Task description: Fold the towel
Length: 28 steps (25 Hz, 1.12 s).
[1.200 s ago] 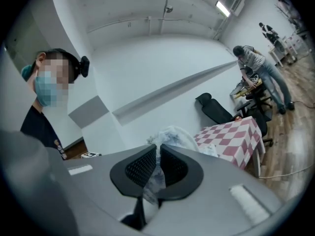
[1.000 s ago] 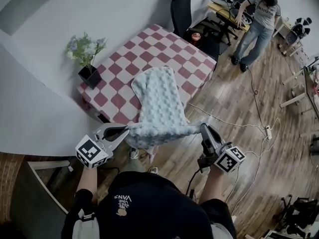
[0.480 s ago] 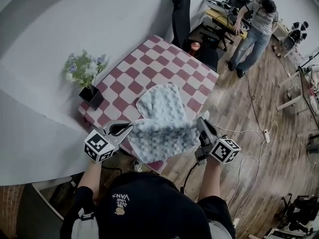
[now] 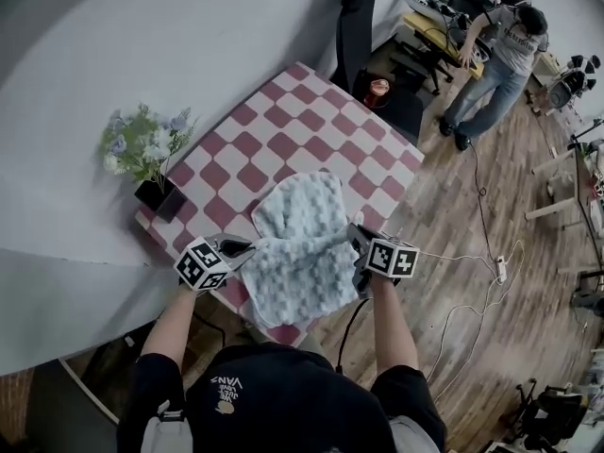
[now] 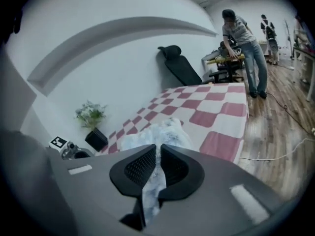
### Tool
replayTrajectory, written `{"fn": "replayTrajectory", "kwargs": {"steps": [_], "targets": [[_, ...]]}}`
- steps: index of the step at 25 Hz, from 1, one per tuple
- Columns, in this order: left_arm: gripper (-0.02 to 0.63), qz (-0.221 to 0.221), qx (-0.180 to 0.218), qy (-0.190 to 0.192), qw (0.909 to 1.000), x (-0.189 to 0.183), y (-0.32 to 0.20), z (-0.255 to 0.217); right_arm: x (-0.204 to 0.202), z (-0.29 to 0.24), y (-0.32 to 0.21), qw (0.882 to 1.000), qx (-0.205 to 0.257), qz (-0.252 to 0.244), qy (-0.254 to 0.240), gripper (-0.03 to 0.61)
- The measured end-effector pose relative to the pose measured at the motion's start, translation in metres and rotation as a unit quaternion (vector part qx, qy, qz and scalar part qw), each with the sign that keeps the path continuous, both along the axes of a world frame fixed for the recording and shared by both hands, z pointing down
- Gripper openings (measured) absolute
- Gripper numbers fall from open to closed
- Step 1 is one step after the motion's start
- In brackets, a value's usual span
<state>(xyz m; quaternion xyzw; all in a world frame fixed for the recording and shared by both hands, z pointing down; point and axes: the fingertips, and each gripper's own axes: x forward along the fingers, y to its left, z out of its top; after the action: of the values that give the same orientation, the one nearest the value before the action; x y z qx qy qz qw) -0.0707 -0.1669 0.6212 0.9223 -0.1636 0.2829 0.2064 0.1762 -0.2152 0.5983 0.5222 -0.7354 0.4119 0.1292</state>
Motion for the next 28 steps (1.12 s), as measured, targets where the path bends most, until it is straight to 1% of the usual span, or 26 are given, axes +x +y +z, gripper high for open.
{"fn": "replayTrajectory", "kwargs": {"steps": [1,2,3,4,5,7,8,9,10,13,15,17,20,24,25,26,27,28], "targets": [[0.015,0.015,-0.017,-0.014,0.9997,0.004,0.002,0.009,0.005,0.012,-0.006,1.0,-0.02,-0.01,0.017,0.034],[0.02,0.017,-0.024,-0.027,0.9992,0.004,0.0,0.016,0.009,0.02,-0.011,0.999,-0.035,-0.022,0.033,0.058],[0.022,0.006,-0.022,-0.038,0.999,0.002,-0.008,0.019,0.013,0.025,-0.017,0.997,-0.043,-0.034,0.046,0.104],[0.036,-0.015,-0.016,-0.044,0.9988,-0.003,-0.02,0.02,0.016,0.025,-0.024,0.996,-0.046,-0.045,0.056,0.153],[0.053,-0.041,-0.007,-0.049,0.9979,-0.009,-0.033,0.018,0.02,0.023,-0.032,0.995,-0.044,-0.056,0.064,0.182],[0.08,-0.088,0.013,-0.055,0.9945,-0.022,-0.061,0.012,0.031,0.017,-0.049,0.994,-0.034,-0.066,0.08,0.198],[0.097,-0.106,0.022,-0.057,0.9925,-0.027,-0.074,0.009,0.038,0.013,-0.059,0.994,-0.024,-0.066,0.088,0.202],[0.126,-0.118,0.03,-0.058,0.9909,-0.029,-0.085,0.007,0.044,0.008,-0.07,0.994,-0.012,-0.064,0.093,0.208],[0.156,-0.123,0.034,-0.057,0.9902,-0.028,-0.094,0.005,0.048,0.004,-0.081,0.994,-0.001,-0.062,0.095,0.215],[0.18,-0.112,0.03,-0.063,0.9913,-0.012,-0.109,0.011,0.043,0.001,-0.114,0.993,0.017,-0.077,0.091,0.216],[0.201,-0.092,0.018,-0.079,0.9924,0.002,-0.11,0.024,0.029,0.01,-0.131,0.991,0.014,-0.099,0.092,0.216],[0.218,-0.07,0.004,-0.105,0.992,0.013,-0.107,0.04,0.012,0.027,-0.141,0.987,0.0,-0.125,0.099,0.216],[0.216,-0.052,-0.007,-0.137,0.9891,0.019,-0.107,0.058,-0.006,0.057,-0.148,0.976,-0.029,-0.167,0.135,0.216],[0.21,-0.039,-0.009,-0.163,0.9858,0.022,-0.107,0.071,-0.02,0.087,-0.15,0.959,-0.054,-0.208,0.182,0.216],[0.182,-0.033,-0.01,-0.167,0.9854,0.023,-0.106,0.073,-0.022,0.09,-0.151,0.957,-0.056,-0.213,0.19,0.216],[0.107,-0.027,-0.014,-0.168,0.9854,0.024,-0.105,0.073,-0.023,0.091,-0.152,0.955,-0.055,-0.216,0.197,0.214],[0.061,-0.021,-0.02,-0.167,0.9856,0.024,-0.103,0.072,-0.023,0.091,-0.152,0.953,-0.053,-0.22,0.203,0.206],[0.038,-0.016,-0.024,-0.168,0.9854,0.024,-0.102,0.071,-0.024,0.091,-0.152,0.951,-0.052,-0.224,0.205,0.189]]}}
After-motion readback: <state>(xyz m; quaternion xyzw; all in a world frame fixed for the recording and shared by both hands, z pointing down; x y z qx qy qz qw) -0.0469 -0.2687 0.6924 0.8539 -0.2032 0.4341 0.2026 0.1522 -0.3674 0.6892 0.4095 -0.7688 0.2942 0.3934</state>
